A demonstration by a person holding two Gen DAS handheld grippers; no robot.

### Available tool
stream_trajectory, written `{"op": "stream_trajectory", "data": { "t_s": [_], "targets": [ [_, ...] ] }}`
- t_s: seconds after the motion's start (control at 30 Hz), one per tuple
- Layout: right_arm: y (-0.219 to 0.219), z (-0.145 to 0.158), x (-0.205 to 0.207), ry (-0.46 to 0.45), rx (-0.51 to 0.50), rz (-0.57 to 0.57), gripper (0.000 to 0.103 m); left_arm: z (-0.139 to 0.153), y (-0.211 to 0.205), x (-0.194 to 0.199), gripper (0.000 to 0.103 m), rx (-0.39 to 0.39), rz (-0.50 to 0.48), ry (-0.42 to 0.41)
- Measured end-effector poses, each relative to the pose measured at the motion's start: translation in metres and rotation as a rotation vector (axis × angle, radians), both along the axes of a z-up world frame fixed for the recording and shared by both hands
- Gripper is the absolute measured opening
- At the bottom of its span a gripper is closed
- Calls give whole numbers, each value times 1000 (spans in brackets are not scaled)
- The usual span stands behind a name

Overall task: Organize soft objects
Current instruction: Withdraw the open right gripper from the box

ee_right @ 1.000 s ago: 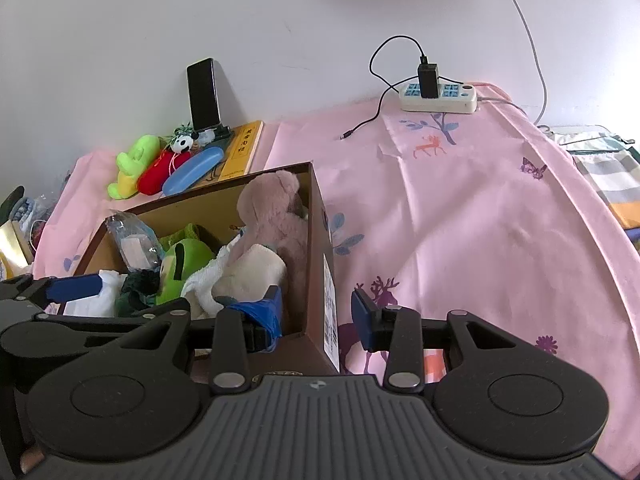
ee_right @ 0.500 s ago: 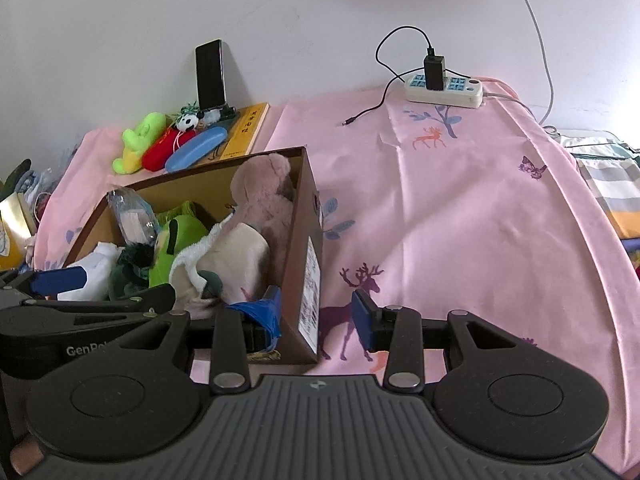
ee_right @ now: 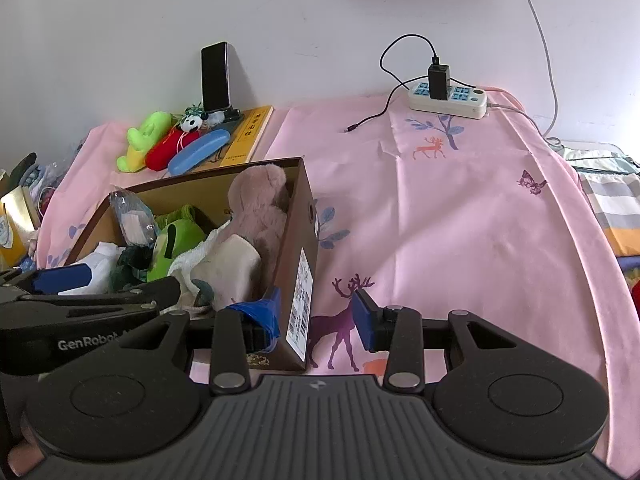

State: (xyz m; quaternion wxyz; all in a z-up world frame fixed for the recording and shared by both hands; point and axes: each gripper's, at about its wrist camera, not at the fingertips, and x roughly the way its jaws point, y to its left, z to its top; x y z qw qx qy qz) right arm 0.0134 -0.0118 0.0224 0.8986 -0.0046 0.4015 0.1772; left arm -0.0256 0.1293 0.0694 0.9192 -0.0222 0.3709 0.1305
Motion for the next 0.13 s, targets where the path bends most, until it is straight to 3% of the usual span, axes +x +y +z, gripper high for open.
{"op": "stream_trajectory", "data": {
  "t_s": [0.13],
  "targets": [
    [0,2,0,-14,-5,-9,23,3,-5,1,92,14,-18,-22]
  ]
}}
